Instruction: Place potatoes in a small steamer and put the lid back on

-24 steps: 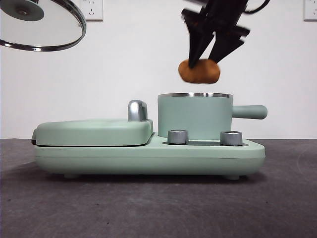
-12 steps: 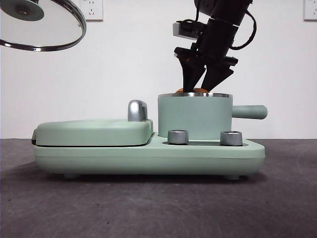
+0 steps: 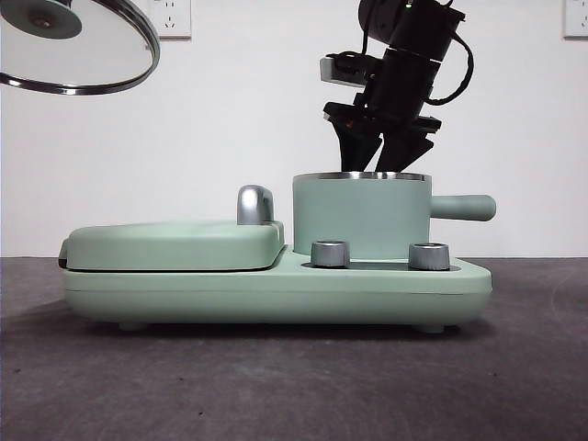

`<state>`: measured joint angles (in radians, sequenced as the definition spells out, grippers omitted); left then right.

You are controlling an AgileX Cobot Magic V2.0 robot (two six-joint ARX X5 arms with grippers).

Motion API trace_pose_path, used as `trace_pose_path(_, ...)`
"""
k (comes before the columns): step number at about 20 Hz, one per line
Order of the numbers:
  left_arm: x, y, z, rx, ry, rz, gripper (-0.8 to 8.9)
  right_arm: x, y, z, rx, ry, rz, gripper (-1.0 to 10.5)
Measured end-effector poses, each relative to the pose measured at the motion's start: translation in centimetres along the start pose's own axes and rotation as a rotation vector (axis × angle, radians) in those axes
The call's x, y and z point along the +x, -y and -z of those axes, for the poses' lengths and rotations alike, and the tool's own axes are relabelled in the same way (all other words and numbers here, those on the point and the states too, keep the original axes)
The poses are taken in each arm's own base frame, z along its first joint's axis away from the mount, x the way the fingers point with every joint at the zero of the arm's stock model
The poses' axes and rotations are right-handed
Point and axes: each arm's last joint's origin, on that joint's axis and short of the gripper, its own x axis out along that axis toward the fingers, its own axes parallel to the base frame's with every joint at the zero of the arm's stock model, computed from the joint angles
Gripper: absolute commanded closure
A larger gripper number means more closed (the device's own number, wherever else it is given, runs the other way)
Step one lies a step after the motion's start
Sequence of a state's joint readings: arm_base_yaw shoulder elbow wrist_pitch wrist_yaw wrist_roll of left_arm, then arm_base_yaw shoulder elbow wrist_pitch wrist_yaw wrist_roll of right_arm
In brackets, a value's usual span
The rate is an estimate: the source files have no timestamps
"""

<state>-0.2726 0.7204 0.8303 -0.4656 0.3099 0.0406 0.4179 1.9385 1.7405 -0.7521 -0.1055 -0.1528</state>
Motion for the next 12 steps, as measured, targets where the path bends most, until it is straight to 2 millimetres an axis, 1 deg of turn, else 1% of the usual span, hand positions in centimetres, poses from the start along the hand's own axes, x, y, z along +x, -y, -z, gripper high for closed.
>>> trace_pose_path(4, 0.0, 0.0, 0.0, 0.000, 0.000, 0.000, 8.02, 0.0, 0.0, 0.0, 0.000, 0.003, -0.007, 6.5)
trace_pose_path(6, 0.0, 0.0, 0.0, 0.000, 0.000, 0.000, 8.02, 0.0, -0.1, -0.1, -0.001, 0.009, -0.022, 6.1)
trace_pose_path(10, 0.0, 0.0, 0.0, 0.000, 0.000, 0.000, 8.02, 0.0, -0.1, -0.1, -0.001, 0.009, -0.023, 6.1)
trace_pose_path(11, 0.0, 0.0, 0.0, 0.000, 0.000, 0.000, 8.02, -0.3, -0.1, -0.1, -0.001, 0.009, -0.016, 6.4)
trace_pose_path(12, 0.0, 0.0, 0.0, 0.001, 0.001, 0.000, 8.02, -1.0, -0.1, -0.2, -0.002, 0.018, 0.000, 7.2)
